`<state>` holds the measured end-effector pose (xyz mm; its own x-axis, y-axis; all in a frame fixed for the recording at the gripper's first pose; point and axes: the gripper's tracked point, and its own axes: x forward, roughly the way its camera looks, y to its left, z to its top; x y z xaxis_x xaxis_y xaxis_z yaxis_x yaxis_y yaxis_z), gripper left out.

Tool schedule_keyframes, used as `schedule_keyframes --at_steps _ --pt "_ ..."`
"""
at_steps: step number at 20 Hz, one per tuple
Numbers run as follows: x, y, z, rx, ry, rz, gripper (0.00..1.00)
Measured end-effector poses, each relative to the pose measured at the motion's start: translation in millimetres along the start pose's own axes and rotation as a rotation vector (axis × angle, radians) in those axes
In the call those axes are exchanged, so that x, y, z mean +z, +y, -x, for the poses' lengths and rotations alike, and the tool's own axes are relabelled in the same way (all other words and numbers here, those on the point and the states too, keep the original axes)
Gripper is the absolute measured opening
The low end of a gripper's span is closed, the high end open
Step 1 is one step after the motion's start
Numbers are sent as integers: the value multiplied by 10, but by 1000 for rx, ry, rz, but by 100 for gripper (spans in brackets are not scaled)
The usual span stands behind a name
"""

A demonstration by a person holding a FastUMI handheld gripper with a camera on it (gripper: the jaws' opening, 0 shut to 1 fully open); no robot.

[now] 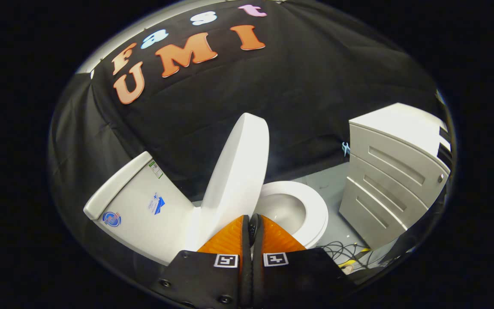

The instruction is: Open the toilet lid.

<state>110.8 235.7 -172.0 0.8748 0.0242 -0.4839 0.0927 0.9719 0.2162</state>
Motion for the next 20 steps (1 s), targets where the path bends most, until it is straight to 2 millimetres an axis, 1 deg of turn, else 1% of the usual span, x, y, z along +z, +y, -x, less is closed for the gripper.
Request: schedule_keyframes --at_steps 4,8,14,20 --pt "124 290 92 -3 -45 106 8" --pt "213 674 183 4 -92 211 8" --pt "260 1168 246 37 -129 318 8" --pt "231 1588 304 69 -171 388 8"
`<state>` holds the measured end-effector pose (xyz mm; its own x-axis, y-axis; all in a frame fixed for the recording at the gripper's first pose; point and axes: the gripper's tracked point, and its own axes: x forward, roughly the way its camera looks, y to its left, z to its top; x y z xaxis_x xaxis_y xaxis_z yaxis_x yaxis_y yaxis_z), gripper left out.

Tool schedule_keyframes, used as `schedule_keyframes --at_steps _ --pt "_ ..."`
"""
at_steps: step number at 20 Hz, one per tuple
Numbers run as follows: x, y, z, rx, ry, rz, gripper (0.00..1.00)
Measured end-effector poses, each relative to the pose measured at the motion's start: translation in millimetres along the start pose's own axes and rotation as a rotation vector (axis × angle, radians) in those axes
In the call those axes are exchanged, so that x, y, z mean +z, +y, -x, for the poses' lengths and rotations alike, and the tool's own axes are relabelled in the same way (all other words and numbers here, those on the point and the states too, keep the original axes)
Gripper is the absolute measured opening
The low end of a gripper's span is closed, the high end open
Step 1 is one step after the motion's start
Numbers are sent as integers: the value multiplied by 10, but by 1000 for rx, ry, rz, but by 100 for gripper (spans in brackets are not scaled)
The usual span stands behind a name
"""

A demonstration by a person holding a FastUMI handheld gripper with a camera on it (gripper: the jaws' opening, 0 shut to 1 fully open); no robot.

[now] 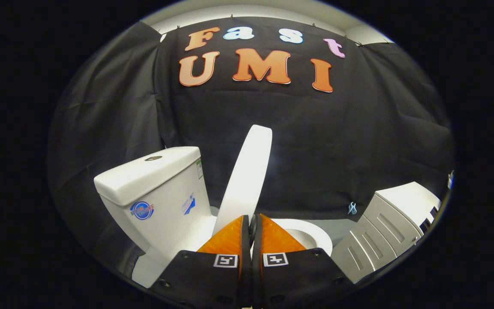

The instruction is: Open the toilet lid.

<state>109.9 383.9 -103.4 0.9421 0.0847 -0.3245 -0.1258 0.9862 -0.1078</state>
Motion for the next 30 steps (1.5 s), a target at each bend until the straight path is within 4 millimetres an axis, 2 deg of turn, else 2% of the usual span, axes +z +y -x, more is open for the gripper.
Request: schedule_keyframes --at_steps 12,21,26,30 --pt "148 854 -11 97 -37 66 8" --pt "129 1386 -67 167 -43 80 8" --pt "94 1537 -77 146 -55 101 8" --pt "98 1464 -103 147 -54 94 8"
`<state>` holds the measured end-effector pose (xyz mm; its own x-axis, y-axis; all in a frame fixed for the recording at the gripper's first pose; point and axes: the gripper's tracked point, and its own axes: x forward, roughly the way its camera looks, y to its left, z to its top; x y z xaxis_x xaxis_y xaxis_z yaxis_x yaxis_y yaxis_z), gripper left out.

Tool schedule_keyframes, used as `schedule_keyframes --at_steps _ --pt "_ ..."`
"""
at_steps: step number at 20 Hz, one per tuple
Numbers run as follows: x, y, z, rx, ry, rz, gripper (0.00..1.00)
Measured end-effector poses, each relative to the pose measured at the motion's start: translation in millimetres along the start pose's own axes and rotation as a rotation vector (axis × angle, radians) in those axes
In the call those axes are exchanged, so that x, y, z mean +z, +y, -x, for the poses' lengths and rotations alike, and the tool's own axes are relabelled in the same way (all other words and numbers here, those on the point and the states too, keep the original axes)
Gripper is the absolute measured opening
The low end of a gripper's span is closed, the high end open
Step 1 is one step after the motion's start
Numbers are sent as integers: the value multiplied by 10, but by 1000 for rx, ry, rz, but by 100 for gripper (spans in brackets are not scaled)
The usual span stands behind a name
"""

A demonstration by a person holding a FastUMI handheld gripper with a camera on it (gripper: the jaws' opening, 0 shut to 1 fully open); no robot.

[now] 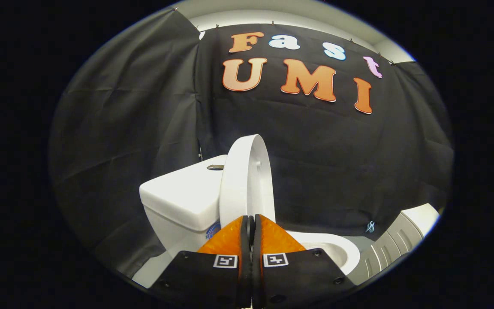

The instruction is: Open the toilet lid.

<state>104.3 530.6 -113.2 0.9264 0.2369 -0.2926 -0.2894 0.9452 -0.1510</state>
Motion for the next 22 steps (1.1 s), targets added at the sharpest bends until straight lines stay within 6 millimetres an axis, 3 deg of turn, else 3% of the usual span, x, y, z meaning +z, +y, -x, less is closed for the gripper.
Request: schedule_keyframes --at_steps 4,5,8,11,13,15,17,22 --pt "-7 60 -11 61 27 -61 14" --pt "-16 90 -46 75 41 -73 24" --pt "-11 48 -6 97 63 -114 34" --pt "123 -48 60 107 28 -134 60" --pt "307 -234 135 98 -32 -147 69" --pt "535 -451 227 96 -102 -158 72" --pt "758 -785 316 72 -164 -147 75" --pt "1082 -1726 580 -6 -244 -136 76"
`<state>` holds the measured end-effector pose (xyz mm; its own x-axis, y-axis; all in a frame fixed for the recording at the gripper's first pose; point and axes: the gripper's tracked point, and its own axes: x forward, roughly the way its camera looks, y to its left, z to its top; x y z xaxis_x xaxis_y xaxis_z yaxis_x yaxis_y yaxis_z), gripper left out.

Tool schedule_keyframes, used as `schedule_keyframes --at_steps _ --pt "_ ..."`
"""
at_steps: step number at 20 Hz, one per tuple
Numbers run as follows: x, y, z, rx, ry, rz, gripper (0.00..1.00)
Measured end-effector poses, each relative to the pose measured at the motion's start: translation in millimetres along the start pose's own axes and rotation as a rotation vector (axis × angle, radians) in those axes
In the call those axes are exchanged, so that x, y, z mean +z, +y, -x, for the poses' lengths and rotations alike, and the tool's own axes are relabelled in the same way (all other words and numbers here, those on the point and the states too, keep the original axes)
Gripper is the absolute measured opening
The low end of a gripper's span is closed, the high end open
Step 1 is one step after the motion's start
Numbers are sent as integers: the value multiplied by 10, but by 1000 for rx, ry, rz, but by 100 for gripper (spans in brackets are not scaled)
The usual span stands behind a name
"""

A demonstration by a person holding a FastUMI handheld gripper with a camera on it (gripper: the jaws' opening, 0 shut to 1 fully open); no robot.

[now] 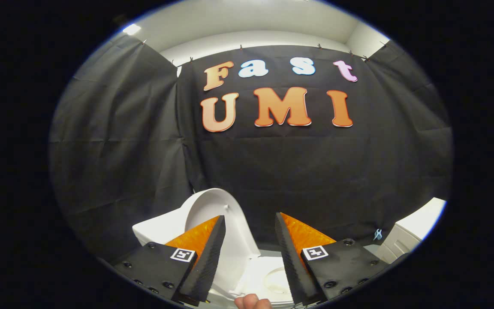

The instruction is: Open the toilet lid.

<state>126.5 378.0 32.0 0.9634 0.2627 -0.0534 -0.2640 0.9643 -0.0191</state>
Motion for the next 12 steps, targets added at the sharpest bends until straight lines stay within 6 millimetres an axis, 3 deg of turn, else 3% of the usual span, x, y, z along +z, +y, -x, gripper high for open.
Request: schedule_keyframes --at_steps 5,12 --pt "384 -938 287 -72 -63 -41 77" --pt "498 -2035 827 -159 -48 2 78"
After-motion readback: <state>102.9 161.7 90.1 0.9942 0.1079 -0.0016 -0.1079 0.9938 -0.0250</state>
